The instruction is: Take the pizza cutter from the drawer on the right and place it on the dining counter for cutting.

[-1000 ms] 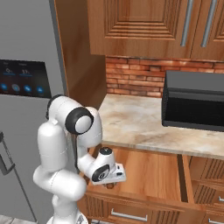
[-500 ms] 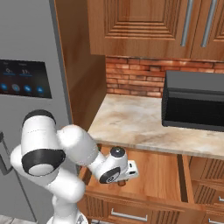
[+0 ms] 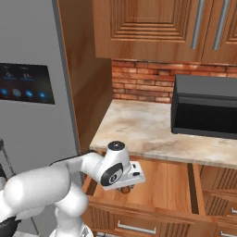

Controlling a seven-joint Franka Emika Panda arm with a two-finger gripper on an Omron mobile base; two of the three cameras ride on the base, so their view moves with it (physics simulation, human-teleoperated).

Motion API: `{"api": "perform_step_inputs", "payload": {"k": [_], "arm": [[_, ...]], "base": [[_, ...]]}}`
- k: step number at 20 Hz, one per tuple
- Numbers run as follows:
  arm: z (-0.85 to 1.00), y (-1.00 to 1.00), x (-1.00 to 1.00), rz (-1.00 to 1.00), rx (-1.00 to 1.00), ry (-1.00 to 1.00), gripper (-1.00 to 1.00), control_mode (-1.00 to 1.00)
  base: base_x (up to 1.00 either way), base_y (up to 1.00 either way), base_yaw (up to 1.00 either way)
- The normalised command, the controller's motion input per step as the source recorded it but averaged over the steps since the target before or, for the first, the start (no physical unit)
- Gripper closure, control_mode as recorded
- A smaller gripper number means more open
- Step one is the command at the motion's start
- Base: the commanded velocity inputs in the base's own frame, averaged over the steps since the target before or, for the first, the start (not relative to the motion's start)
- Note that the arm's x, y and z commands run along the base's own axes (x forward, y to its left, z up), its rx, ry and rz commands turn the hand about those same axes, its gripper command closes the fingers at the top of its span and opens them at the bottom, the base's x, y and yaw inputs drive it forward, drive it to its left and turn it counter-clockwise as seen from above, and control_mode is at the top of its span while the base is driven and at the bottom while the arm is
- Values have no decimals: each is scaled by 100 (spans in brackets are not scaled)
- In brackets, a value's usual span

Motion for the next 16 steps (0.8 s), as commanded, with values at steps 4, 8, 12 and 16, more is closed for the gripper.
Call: {"api": "perform_step_inputs", "payload": {"k": [4, 8, 12, 16], "arm": [[89, 0, -56, 0, 0, 3, 100, -100], [100, 0, -40, 0, 0, 3, 100, -100], [98, 13, -20, -3, 1, 5, 100, -100], [91, 15, -5, -8, 9, 1, 100, -100]], "base": [[0, 0, 0], [0, 0, 0], [0, 0, 0], [0, 0, 0]]}}
